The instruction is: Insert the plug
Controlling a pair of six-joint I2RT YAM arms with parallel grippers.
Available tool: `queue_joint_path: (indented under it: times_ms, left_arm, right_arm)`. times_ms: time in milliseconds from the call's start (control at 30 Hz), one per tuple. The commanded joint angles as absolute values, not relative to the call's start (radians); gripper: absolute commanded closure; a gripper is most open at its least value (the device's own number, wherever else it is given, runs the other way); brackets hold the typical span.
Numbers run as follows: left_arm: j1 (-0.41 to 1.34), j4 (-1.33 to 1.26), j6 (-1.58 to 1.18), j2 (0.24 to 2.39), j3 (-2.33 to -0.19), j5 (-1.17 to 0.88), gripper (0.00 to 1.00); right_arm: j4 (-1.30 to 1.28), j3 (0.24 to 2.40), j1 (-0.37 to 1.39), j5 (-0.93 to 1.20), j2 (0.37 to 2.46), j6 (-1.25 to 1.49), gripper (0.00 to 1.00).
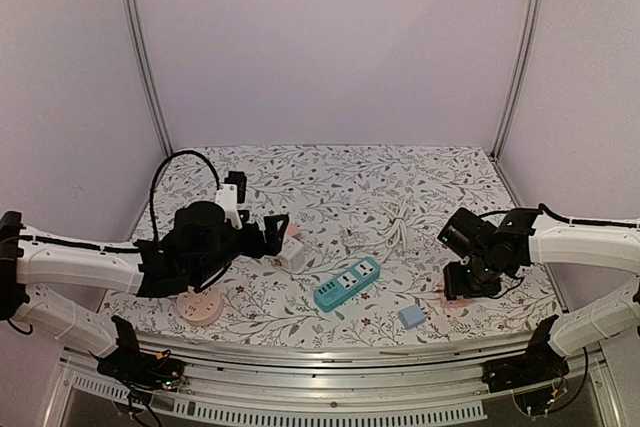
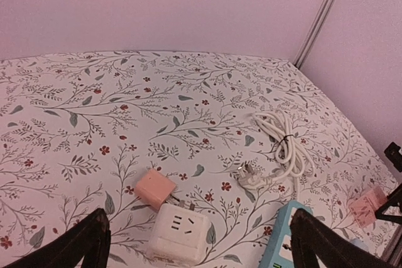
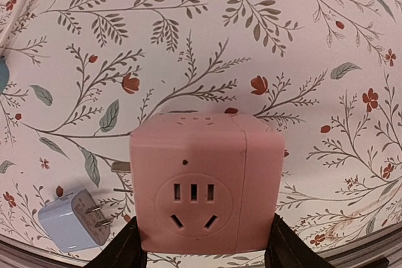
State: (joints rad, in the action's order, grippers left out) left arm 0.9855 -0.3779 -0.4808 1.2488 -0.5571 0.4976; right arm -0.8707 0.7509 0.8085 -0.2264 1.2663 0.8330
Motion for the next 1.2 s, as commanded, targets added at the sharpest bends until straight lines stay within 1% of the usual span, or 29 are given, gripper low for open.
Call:
queue_joint_path:
  times_ms: [0, 200, 233, 333, 667, 833, 1033, 1167]
  left_arm:
    - [0.979, -0.376, -0.449, 1.225, -0.531, 0.535, 0.01]
    - [0.947, -0.38, -0.454, 1.21, -0.518, 0.502, 0.01]
    - [0.94, -0.382, -0.456, 1.207, -0.515, 0.492, 0.01]
    - [0.913, -0.39, -0.468, 1.198, -0.504, 0.443, 0.01]
    - [0.778, -0.415, -0.529, 1.177, -0.478, 0.206, 0.01]
    - [0.746, -0.428, -0.528, 1.17, -0.478, 0.093, 0.01]
    - [0.731, -0.401, -0.526, 1.178, -0.514, -0.058, 0.01]
    - [0.729, -0.411, -0.541, 1.189, -0.531, -0.19, 0.01]
  right_arm:
    - [-0.835, 0.769, 0.804, -0.24, 1.263, 0.775, 0.69]
    - [-0.825, 0.823, 0.804, -0.269, 1.246, 0.723, 0.73]
    - [-0.815, 0.828, 0.804, -0.271, 1.237, 0.714, 0.75]
    - [-0.764, 0.834, 0.806, -0.275, 1.217, 0.698, 0.76]
    - [-0.605, 0.851, 0.866, -0.334, 1.197, 0.645, 0.8]
    - [-0.554, 0.901, 0.94, -0.418, 1.236, 0.592, 0.81]
    - [-0.497, 0.948, 1.021, -0.528, 1.292, 0.526, 0.91]
    - [-0.393, 0.936, 1.055, -0.509, 1.306, 0.457, 0.92]
